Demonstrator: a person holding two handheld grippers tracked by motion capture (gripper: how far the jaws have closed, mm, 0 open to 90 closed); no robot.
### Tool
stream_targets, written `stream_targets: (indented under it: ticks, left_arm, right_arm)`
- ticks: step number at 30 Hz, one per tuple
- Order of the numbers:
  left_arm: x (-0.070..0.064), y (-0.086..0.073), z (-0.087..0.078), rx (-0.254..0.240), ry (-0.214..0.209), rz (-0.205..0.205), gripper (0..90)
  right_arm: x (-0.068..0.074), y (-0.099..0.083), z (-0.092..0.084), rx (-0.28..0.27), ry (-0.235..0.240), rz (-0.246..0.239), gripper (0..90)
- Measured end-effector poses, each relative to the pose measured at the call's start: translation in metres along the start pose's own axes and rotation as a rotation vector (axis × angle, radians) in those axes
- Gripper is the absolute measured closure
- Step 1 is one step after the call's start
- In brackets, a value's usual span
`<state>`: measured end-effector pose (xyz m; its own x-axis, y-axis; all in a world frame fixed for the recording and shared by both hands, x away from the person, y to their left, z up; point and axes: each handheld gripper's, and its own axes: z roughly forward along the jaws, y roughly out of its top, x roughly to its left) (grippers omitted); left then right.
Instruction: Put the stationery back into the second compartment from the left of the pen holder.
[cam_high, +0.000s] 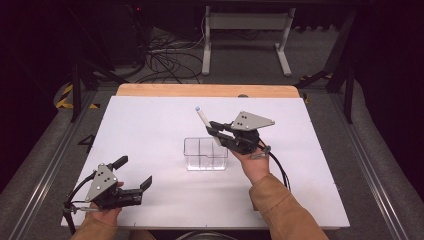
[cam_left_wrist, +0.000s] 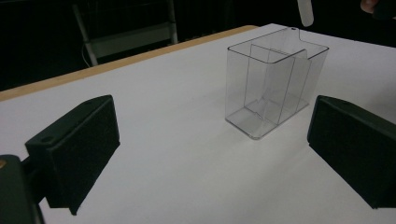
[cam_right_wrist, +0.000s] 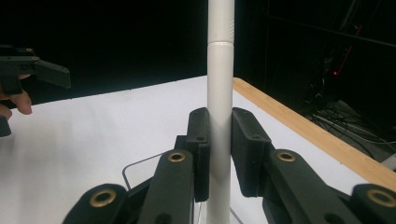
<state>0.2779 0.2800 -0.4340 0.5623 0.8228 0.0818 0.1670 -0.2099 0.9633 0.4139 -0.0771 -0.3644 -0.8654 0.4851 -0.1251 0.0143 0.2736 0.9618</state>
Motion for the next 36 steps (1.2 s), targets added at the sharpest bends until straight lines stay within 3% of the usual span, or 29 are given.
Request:
stream_targets:
  ticks: [16,31,36]
  left_arm:
    - [0.0,0.0,0.0,-0.001,0.002,-0.005,3.1]
    - [0.0,0.0,0.0,0.0,0.0,-0.009,3.1]
    - [0.0,0.0,0.0,-0.001,0.0,-0.009,3.1]
  right_arm:
    - [0.007,-0.013,0.025,-0.018,0.057,0.069,78.0]
    - [0.009,-0.027,0.03,0.014,0.082,0.13,77.9]
    - [0.012,-0.032,0.029,0.025,0.082,0.123,77.8]
